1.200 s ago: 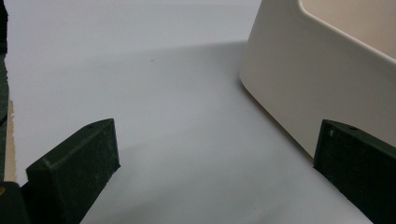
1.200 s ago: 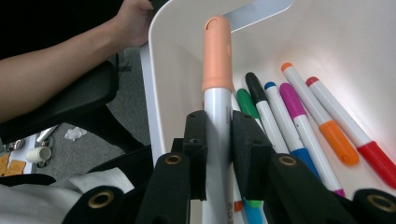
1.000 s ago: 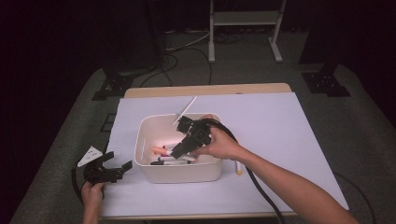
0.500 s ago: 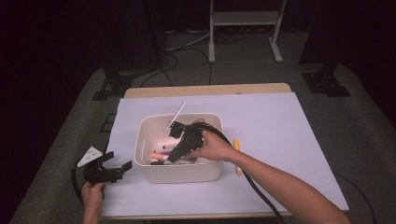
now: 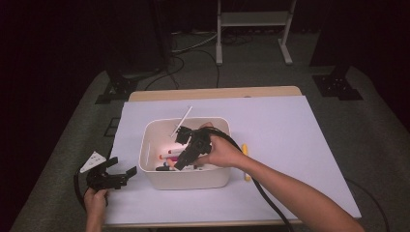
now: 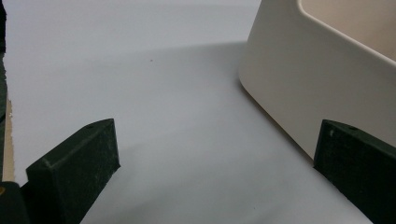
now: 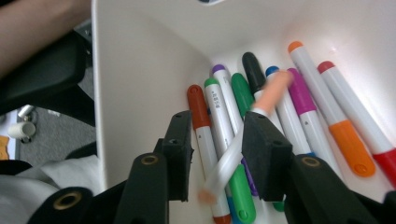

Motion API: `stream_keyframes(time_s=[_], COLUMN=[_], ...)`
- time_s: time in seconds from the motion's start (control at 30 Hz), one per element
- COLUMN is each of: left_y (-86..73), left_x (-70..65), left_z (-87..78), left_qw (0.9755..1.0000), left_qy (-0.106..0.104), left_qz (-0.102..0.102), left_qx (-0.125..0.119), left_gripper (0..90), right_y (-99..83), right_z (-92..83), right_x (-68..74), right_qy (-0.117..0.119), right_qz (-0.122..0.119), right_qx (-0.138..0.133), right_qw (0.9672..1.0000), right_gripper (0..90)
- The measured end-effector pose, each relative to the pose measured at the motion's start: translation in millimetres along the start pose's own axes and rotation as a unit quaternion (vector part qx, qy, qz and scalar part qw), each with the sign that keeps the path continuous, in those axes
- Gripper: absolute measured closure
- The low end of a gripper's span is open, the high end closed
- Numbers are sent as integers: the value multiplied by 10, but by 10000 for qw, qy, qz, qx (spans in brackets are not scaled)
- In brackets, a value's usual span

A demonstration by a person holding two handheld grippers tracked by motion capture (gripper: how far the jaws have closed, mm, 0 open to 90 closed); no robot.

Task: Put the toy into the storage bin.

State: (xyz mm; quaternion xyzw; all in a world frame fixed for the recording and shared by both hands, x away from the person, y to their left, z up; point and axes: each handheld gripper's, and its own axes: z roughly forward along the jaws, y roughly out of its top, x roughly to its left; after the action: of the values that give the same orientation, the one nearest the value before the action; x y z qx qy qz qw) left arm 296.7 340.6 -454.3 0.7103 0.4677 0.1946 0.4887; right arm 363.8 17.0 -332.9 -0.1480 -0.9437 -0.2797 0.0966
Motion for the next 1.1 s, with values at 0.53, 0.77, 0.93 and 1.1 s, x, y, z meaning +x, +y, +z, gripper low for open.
stream_keyframes(time_s=[0.53, 0.77, 0.93, 1.1], left_y=[0, -1, 0, -1], left_x=[-6, -8, -8, -8], left_z=[3, 2, 2, 4], left_qw=[10000, 10000, 10000, 10000], left_qy=[25, 52, 55, 54], left_qz=[14, 35, 37, 25], left_qx=[3, 12, 28, -2], left_gripper=[0, 0, 0, 0], right_y=[-587, -1039, -1335, -1580], right_z=[-925, -1257, -1301, -1215], right_x=[-56, -136, -249, -403], right_qy=[-420, -670, -834, -1038], right_qz=[425, 780, 1080, 1389], right_qx=[-1083, -1457, -1538, -1473], right_qw=[9923, 9840, 9786, 9738], right_gripper=[565, 556, 550, 548])
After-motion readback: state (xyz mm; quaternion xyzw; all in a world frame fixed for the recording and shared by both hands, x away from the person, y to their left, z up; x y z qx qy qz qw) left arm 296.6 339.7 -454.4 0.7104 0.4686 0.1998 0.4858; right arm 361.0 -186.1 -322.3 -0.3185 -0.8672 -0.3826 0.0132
